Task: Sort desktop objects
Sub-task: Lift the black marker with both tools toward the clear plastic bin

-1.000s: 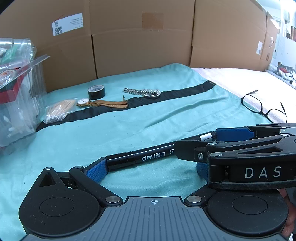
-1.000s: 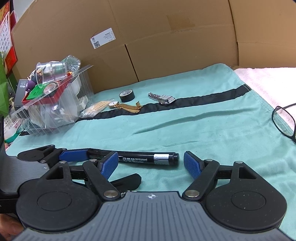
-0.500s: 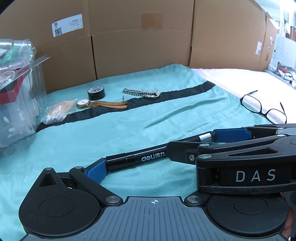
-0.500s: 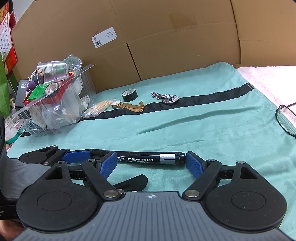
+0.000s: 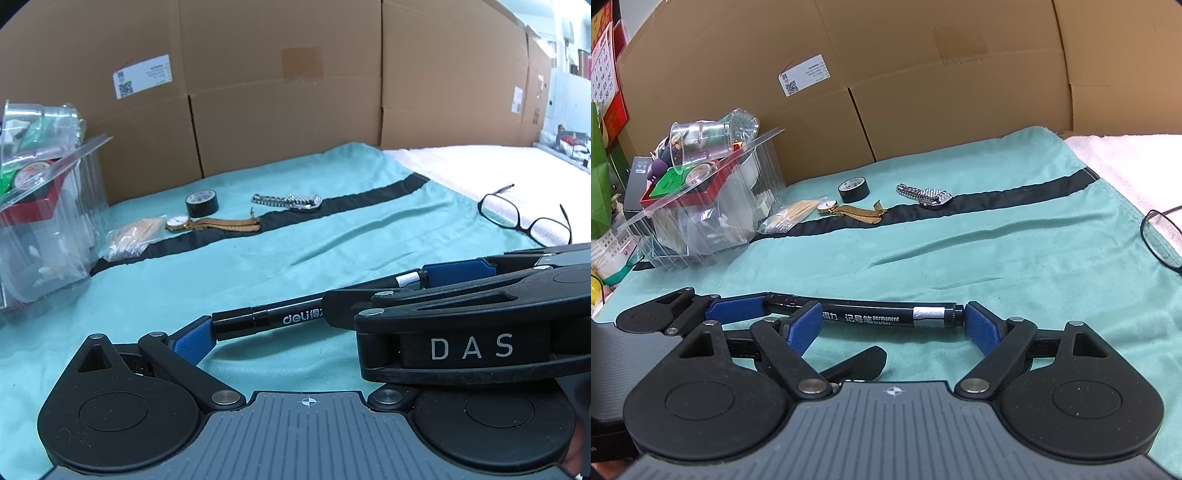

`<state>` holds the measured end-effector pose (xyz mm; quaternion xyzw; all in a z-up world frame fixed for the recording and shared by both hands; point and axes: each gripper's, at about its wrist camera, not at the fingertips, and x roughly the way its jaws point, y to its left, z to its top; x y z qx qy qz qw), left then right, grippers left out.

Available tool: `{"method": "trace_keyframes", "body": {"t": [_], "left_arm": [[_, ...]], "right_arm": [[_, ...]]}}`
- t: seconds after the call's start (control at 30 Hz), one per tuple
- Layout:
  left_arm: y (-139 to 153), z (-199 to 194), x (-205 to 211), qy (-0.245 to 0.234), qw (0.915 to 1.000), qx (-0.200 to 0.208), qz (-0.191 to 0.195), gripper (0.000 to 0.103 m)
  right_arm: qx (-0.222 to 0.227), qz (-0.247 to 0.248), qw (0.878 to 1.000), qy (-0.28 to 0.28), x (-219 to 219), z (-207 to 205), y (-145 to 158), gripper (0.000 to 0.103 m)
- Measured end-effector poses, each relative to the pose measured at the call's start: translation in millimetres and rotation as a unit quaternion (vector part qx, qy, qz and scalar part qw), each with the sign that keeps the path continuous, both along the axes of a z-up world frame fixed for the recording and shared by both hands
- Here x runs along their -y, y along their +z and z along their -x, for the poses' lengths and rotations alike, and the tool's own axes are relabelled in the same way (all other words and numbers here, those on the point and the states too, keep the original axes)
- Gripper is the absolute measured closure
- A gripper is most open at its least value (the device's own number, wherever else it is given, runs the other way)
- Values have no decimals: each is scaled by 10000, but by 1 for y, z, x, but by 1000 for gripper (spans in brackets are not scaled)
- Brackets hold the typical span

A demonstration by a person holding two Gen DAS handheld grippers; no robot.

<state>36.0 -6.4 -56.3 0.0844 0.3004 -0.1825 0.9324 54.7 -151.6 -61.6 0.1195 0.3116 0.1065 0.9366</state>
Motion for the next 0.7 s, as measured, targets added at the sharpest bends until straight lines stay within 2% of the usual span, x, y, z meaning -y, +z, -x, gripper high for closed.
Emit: {"method": "trace_keyframes", "body": {"t": [0.27,0.7], "left_arm": [[3,11,0,153,9997,159,84,0],[13,34,1,282,9983,513,-68,0]], "right_arm": [[125,16,9999,40,-2,8,4,16],[297,-67,9995,67,-6,22,9,15]]}}
